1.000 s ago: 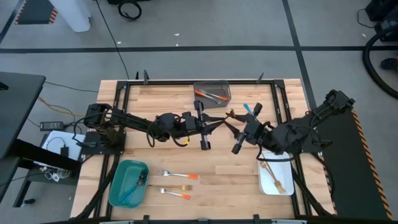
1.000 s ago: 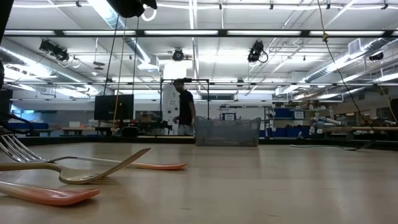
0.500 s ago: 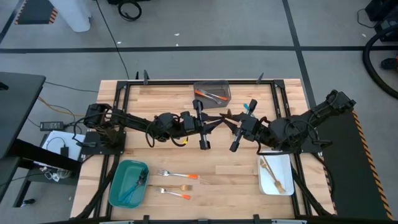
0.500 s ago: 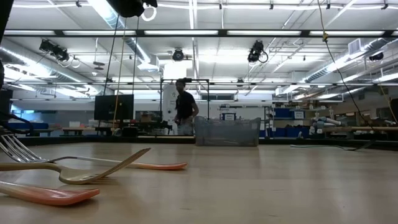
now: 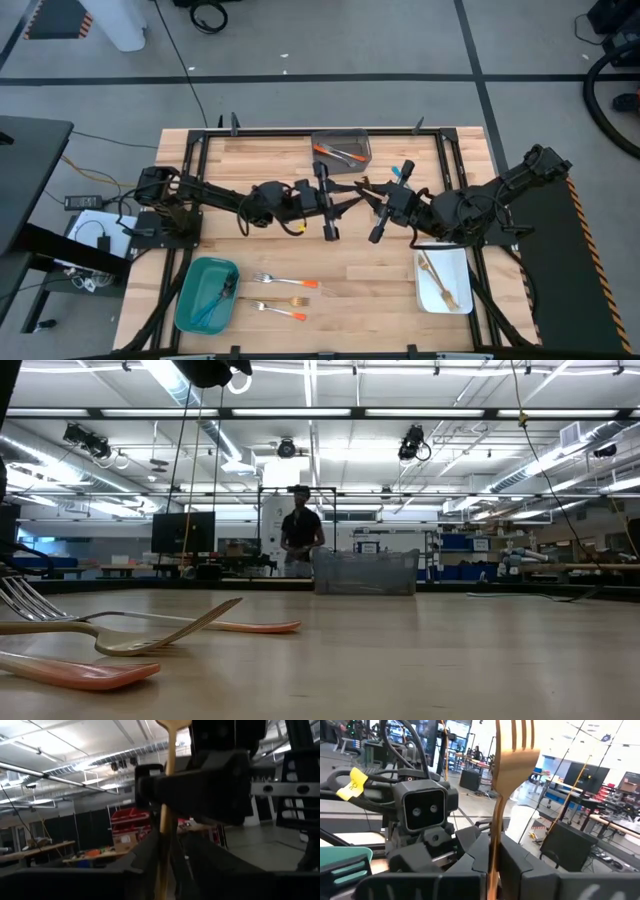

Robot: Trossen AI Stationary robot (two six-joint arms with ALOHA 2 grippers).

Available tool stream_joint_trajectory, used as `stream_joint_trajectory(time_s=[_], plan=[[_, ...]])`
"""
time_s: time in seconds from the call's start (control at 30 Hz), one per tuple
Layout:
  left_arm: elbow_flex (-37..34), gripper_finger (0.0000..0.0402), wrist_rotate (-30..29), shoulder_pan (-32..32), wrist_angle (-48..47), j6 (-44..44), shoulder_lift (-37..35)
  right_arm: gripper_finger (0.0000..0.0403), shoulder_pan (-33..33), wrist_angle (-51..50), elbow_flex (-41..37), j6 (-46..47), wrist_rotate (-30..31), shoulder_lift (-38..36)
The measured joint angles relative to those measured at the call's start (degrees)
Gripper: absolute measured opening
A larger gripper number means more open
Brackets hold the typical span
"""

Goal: Sort silverware by color (type)
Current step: Put the gold fork into the white bin

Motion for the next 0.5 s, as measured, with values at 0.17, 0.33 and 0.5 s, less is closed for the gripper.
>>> stream_joint_trajectory(time_s=[0.17, 0.33, 0.5], plan=[[0.0, 0.0141, 0.0, -0.02, -6.52, -0.51, -0.76, 0.0028, 0.02, -1.91, 0.0, 1.82, 0.1, -0.02], [0.02, 0.0146, 0.0, 0.0, -14.97, -3.24, -1.49, 0.0028, 0.24, -4.79, -0.04, 4.31, 0.73, -0.02], [0.02, 0.0146, -0.11, -0.36, -23.98, -4.64, -1.69, 0.0029, 0.24, -7.78, -0.06, 8.11, 0.65, -0.02]])
